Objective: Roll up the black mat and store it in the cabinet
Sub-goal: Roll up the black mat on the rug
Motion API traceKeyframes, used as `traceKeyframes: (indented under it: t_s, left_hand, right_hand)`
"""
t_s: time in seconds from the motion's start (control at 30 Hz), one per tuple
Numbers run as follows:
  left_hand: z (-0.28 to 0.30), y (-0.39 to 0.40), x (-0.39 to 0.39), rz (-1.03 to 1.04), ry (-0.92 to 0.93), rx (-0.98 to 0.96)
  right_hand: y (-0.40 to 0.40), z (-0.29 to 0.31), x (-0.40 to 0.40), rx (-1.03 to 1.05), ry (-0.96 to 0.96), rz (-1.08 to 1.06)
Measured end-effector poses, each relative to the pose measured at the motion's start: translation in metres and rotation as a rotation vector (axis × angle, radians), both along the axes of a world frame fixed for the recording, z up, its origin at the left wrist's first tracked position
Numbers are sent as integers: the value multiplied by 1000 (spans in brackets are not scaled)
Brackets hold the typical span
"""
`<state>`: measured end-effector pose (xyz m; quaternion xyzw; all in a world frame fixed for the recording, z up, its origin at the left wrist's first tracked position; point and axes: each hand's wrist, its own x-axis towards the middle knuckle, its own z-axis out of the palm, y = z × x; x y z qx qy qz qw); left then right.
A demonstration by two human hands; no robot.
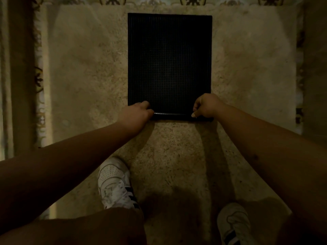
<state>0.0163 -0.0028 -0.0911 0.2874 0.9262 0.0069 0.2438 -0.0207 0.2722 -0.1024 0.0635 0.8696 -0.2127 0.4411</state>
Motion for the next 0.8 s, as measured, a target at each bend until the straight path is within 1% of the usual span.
traceKeyframes:
  t_s: [0.1, 0.27, 0.47, 0.57, 0.63, 0.67, 0.73, 0.8]
  left_hand:
    - [-1, 1, 5, 21, -16, 3]
    - [-2, 0, 8, -47, 30, -15]
    - [-7, 1, 6, -194, 100, -163]
    - [-7, 4, 0, -211, 70, -174]
    - [-7, 8, -7, -202, 44, -175]
    - [-7, 10, -9, -197, 37, -182]
    - [-6, 13, -11, -182, 28, -197]
    - [-5, 15, -11, -170, 20, -206]
  right_hand:
    - [0, 0, 3, 9, 19, -32]
    - [2, 0, 3, -3, 17, -76]
    - [4, -2, 2, -18, 34, -91]
    - [7, -3, 7, -52, 64, -97]
    - [6, -4, 15, -67, 145, -98]
    - [3, -3, 20, -63, 217, -69]
    - [-6, -3, 33, -60, 391, 60]
    - [-12, -3, 51, -58, 502, 182]
